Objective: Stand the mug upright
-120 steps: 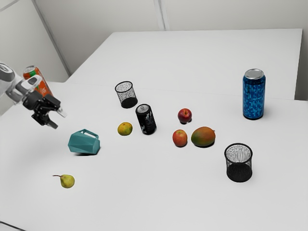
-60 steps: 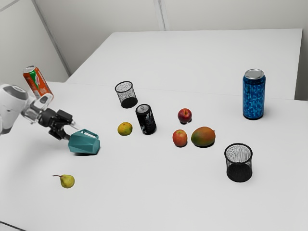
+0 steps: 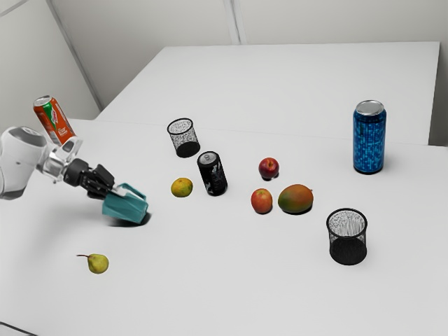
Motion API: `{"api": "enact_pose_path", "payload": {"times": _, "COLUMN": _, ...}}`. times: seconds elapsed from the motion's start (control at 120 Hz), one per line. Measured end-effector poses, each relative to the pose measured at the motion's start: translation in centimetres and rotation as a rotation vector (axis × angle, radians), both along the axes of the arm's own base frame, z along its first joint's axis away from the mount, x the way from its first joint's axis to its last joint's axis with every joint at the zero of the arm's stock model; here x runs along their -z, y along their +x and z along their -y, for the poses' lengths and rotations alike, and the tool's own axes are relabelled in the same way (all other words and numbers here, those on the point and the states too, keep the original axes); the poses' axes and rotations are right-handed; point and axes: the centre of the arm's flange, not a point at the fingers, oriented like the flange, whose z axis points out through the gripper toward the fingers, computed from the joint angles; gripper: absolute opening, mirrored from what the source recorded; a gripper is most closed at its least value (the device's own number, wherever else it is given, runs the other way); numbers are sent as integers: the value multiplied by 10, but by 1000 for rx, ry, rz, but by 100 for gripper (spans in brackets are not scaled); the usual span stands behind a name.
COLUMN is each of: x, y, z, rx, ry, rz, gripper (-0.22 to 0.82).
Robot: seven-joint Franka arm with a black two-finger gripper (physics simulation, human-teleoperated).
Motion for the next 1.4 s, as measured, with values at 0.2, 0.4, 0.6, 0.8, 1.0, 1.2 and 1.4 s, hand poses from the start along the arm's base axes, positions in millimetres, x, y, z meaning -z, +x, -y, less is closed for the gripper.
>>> {"api": "enact_pose_path", "payload": {"times": 0.2, "x": -14, "y": 5, "z": 11, "rx": 33, "ry": 9, "rz": 32, "gripper": -13}}
{"api": "enact_pose_path", "payload": {"times": 0.4, "x": -80, "y": 8, "z": 54, "rx": 125, "ry": 115, "rz": 108, "gripper": -16}}
{"api": "enact_pose_path", "payload": {"times": 0.6, "x": -119, "y": 30, "z": 128, "rx": 341, "ry": 475, "rz": 94, "gripper": -17}}
{"api": "enact_pose_path", "payload": {"times": 0.8, "x": -114, "y": 36, "z": 160, "rx": 384, "ry": 735, "rz": 53, "gripper": -17}}
{"api": "enact_pose_path", "payload": {"times": 1.0, "x": -96, "y": 24, "z": 194, "rx": 357, "ry": 891, "rz": 50, "gripper": -17}}
{"api": "enact_pose_path", "payload": {"times": 1.2, "x": -73, "y": 17, "z": 220, "rx": 301, "ry": 980, "rz": 102, "gripper": -17}}
{"api": "enact_pose_path", "payload": {"times": 1.4, "x": -53, "y": 19, "z": 228, "rx": 250, "ry": 1017, "rz": 113, "gripper": -17}}
